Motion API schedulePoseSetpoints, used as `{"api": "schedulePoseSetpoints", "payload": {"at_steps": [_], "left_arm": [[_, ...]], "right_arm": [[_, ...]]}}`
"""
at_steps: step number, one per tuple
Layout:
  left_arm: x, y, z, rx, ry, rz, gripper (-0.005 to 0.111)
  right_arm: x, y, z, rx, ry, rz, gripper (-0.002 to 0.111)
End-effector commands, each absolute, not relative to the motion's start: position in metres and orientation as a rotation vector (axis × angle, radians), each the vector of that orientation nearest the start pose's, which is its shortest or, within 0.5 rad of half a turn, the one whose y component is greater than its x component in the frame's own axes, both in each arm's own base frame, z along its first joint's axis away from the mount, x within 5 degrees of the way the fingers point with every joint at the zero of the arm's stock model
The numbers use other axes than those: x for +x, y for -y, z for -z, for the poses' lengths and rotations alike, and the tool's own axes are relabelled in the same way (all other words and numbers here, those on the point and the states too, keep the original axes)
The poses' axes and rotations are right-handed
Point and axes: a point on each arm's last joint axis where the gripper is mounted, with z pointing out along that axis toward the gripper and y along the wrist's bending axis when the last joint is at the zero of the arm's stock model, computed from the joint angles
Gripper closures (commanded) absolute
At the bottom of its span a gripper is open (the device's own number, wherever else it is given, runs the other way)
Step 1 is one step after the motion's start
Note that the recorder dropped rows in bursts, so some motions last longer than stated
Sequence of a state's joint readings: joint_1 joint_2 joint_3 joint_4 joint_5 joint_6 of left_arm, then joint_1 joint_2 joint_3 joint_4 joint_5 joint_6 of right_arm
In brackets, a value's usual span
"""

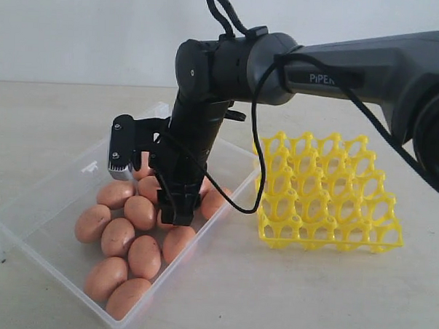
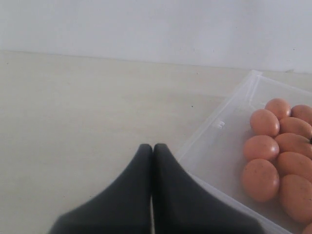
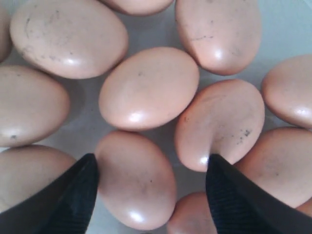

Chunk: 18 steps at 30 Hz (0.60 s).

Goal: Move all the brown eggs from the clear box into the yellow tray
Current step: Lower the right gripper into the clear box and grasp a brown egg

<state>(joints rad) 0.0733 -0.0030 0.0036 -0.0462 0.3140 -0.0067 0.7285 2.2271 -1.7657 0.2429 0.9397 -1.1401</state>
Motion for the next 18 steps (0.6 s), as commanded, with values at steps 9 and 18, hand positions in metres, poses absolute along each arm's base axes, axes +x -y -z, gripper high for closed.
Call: {"api": "schedulePoseSetpoints", "payload": {"at_steps": [9,18], "left_arm": [[0.054,-0.002,-0.186,-0.101,-1.787,0.006,0.111],[0.054,-0.002,-0.186,-0.101,-1.787,0.006,0.111]], "right_arm": [[0.339,-0.325,-0.147,-2.175,-1.899,-0.231,0.047],[0.346,-0.328,-0.142,-1.752,-2.244,-0.269,0.087]]}}
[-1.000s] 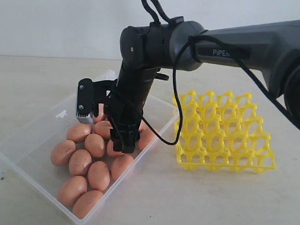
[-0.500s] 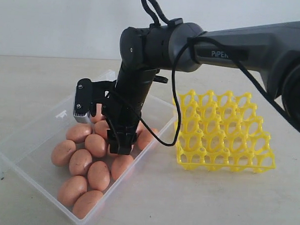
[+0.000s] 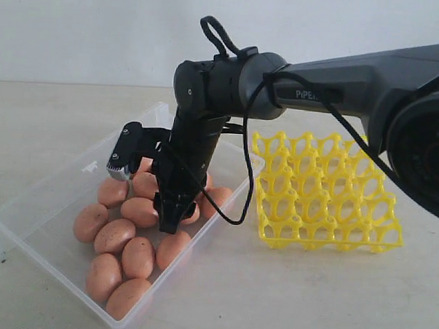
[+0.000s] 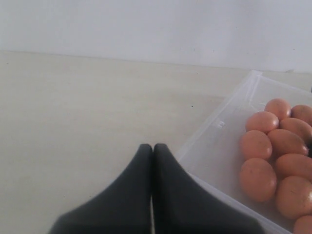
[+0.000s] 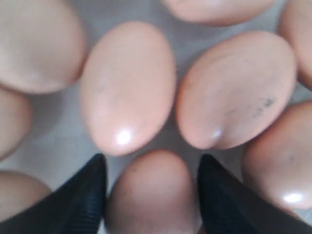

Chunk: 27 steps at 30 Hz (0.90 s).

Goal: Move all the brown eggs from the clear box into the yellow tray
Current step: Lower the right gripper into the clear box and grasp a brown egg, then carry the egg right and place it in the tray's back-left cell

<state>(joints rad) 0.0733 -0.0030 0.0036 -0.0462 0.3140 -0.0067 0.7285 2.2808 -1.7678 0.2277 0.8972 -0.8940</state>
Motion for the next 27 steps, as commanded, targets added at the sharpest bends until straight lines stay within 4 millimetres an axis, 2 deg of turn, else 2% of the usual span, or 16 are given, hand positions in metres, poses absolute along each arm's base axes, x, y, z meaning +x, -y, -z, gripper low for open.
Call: {"api": "schedulePoseSetpoints", "payload": {"at_steps": [1,2,7,9,17,19,23,26,27], "left_arm": [[0.054,-0.002,-0.186,-0.101,-1.787,0.006,0.111],[0.054,-0.002,-0.186,-0.101,-1.787,0.006,0.111],[0.054,-0.002,-0.186,-0.101,-1.787,0.006,0.111],[0.054,-0.002,-0.186,-0.101,-1.787,0.006,0.111],[0.054,-0.002,-0.186,-0.101,-1.787,0.006,0.111],[0.054,-0.002,-0.186,-0.101,-1.787,0.006,0.111],[0.054,-0.002,-0.186,-0.101,-1.787,0.006,0.111],[0.054,-0.002,-0.186,-0.101,-1.787,0.006,0.111],[0.054,-0.002,-0.186,-0.101,-1.787,0.006,0.111]], "right_arm": [[0.347,-0.328,-0.142,-1.727,-2.262,-0.273,0.102],[0.347,-0.329,-0.142,-1.703,-2.279,-0.277,0.108],[0.347,-0.329,-0.145,-1.68,-2.29,-0.281,0.109],[0.347,-0.328,-0.153,-1.664,-2.279,-0.283,0.109],[0.342,-0.325,-0.215,-1.392,-2.288,-0.352,0.109],[0.341,-0.323,-0.233,-1.293,-2.299,-0.381,0.109],[0.335,-0.317,-0.253,-1.024,-2.254,-0.452,0.109],[0.318,-0.304,-0.27,-0.758,-2.024,-0.526,0.109],[0.307,-0.294,-0.268,-0.67,-1.932,-0.547,0.109]]}}
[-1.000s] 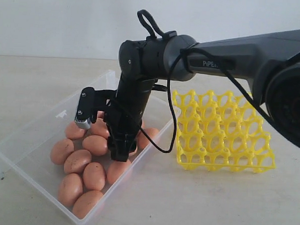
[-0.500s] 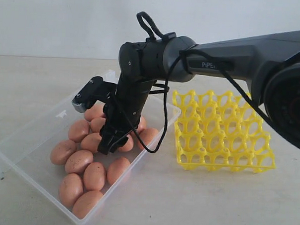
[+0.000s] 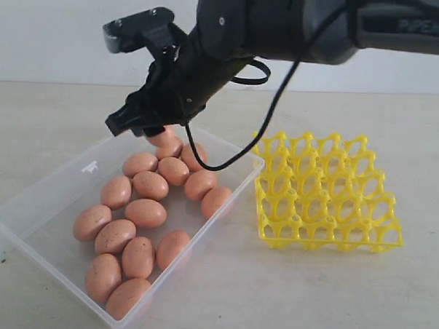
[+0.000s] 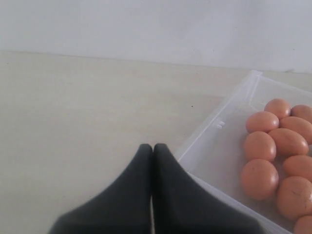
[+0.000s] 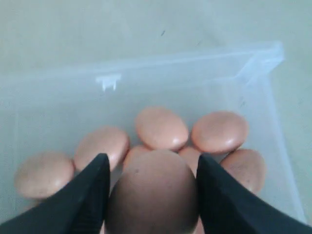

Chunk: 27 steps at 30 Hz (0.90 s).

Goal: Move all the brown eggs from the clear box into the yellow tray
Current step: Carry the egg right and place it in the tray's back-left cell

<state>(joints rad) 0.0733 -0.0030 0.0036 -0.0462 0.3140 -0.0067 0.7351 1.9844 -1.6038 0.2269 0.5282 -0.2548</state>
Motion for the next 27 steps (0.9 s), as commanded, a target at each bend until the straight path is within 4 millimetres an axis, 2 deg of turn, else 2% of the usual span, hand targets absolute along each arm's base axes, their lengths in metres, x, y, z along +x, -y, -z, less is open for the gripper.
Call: {"api": "schedulePoseSetpoints", "payload": {"at_steps": [1,4,6,9,11,13,15,16,18,20,21,23,27], "left_arm": [[0.054,-0.002,-0.186,-0.101,-1.787,0.006,0.111],[0.054,-0.002,-0.186,-0.101,-1.787,0.006,0.111],[0.054,-0.002,-0.186,-0.101,-1.787,0.006,0.111],[0.054,-0.002,-0.186,-0.101,-1.787,0.006,0.111],[0.054,-0.002,-0.186,-0.101,-1.787,0.006,0.111],[0.054,-0.002,-0.186,-0.101,-1.787,0.006,0.111],[0.054,-0.002,-0.186,-0.101,-1.787,0.006,0.111],[0.054,-0.002,-0.186,-0.101,-1.787,0.006,0.111],[0.054,-0.002,-0.186,-0.101,-1.787,0.006,0.111],[0.054,-0.002,-0.186,-0.101,-1.787,0.006,0.111],[0.054,-0.002,-0.186,-0.101,-1.787,0.006,0.111],[0.054,-0.002,-0.186,-0.101,-1.787,0.006,0.111],[0.054,-0.002,-0.186,-0.101,-1.787,0.006,0.111]], "right_arm": [[0.298,-0.284,-0.273,-0.619,-1.853,-0.559,0.109],[0.277,-0.242,-0.262,-0.432,-1.693,-0.526,0.109],[0.277,-0.207,-0.254,-0.214,-1.633,-0.439,0.109],[0.292,-0.15,-0.243,0.246,-1.596,-0.314,0.109],[0.305,-0.121,-0.239,0.438,-1.596,-0.324,0.109],[0.324,-0.098,-0.24,0.515,-1.594,-0.458,0.109],[0.351,-0.077,-0.241,0.357,-1.613,-0.602,0.109],[0.36,-0.074,-0.241,0.16,-1.634,-0.664,0.109],[0.381,-0.056,-0.238,-0.142,-1.653,-0.892,0.109],[0.394,-0.039,-0.23,-0.342,-1.664,-1.111,0.109],[0.4,-0.032,-0.224,-0.4,-1.691,-1.188,0.109],[0.415,-0.022,-0.21,-0.429,-1.779,-1.204,0.109],[0.425,-0.03,-0.182,-0.551,-1.855,-1.203,0.109]]}}
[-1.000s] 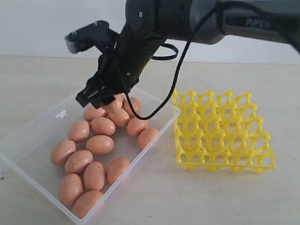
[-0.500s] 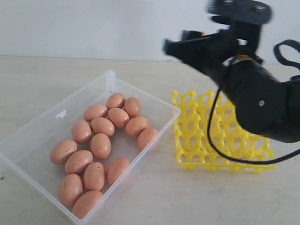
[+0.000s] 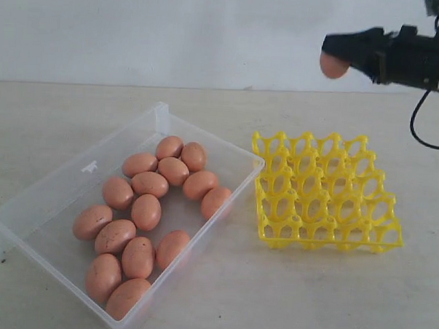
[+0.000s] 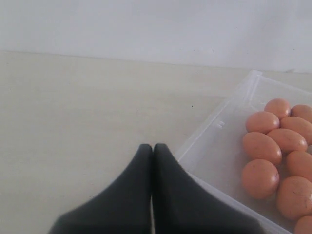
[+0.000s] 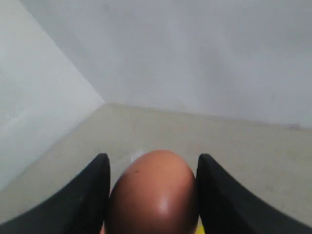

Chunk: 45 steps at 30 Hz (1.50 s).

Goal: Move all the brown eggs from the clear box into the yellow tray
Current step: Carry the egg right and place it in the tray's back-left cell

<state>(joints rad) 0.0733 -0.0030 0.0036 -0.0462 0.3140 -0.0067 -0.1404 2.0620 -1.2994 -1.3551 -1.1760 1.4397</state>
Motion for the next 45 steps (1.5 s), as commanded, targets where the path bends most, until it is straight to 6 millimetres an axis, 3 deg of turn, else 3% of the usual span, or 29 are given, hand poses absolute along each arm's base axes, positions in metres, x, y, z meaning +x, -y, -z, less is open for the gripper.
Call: {"api": "schedulePoseSetpoints", "payload": {"at_steps": [1,6,8,11,18,24,30,32,38,41,45], "left_arm": [[0.054,-0.002,-0.186,-0.101,-1.787,0.006,0.111],[0.054,-0.002,-0.186,-0.101,-1.787,0.006,0.111],[0.054,-0.002,-0.186,-0.101,-1.787,0.006,0.111],[0.054,-0.002,-0.186,-0.101,-1.787,0.006,0.111],[0.054,-0.002,-0.186,-0.101,-1.787,0.006,0.111],[0.054,-0.002,-0.186,-0.101,-1.787,0.006,0.111],[0.054,-0.002,-0.186,-0.101,-1.787,0.006,0.111],[0.054,-0.002,-0.186,-0.101,-1.787,0.006,0.111],[0.054,-0.002,-0.186,-0.101,-1.787,0.006,0.111],[0.054,-0.002,-0.186,-0.101,-1.787,0.006,0.111],[0.054,-0.002,-0.186,-0.101,-1.787,0.006,0.111]], "right_arm": [[0.425,-0.035,-0.177,-0.595,-1.846,-1.192,0.109],[0.428,-0.068,-0.162,-0.771,-1.813,-1.059,0.109],[0.429,-0.092,-0.157,-0.877,-1.77,-0.939,0.109],[0.437,-0.117,-0.152,-0.831,-1.821,-0.761,0.109],[0.438,-0.13,-0.144,-0.912,-1.833,-0.6,0.109],[0.441,-0.129,-0.123,-0.91,-1.88,-0.596,0.109],[0.442,-0.128,-0.123,-0.9,-1.885,-0.577,0.108],[0.441,-0.128,-0.122,-0.918,-1.887,-0.575,0.103],[0.441,-0.128,-0.122,-0.928,-1.884,-0.576,0.06],[0.441,-0.128,-0.122,-0.928,-1.884,-0.576,0.052],[0.441,-0.128,-0.122,-0.928,-1.884,-0.576,0.05]]}}
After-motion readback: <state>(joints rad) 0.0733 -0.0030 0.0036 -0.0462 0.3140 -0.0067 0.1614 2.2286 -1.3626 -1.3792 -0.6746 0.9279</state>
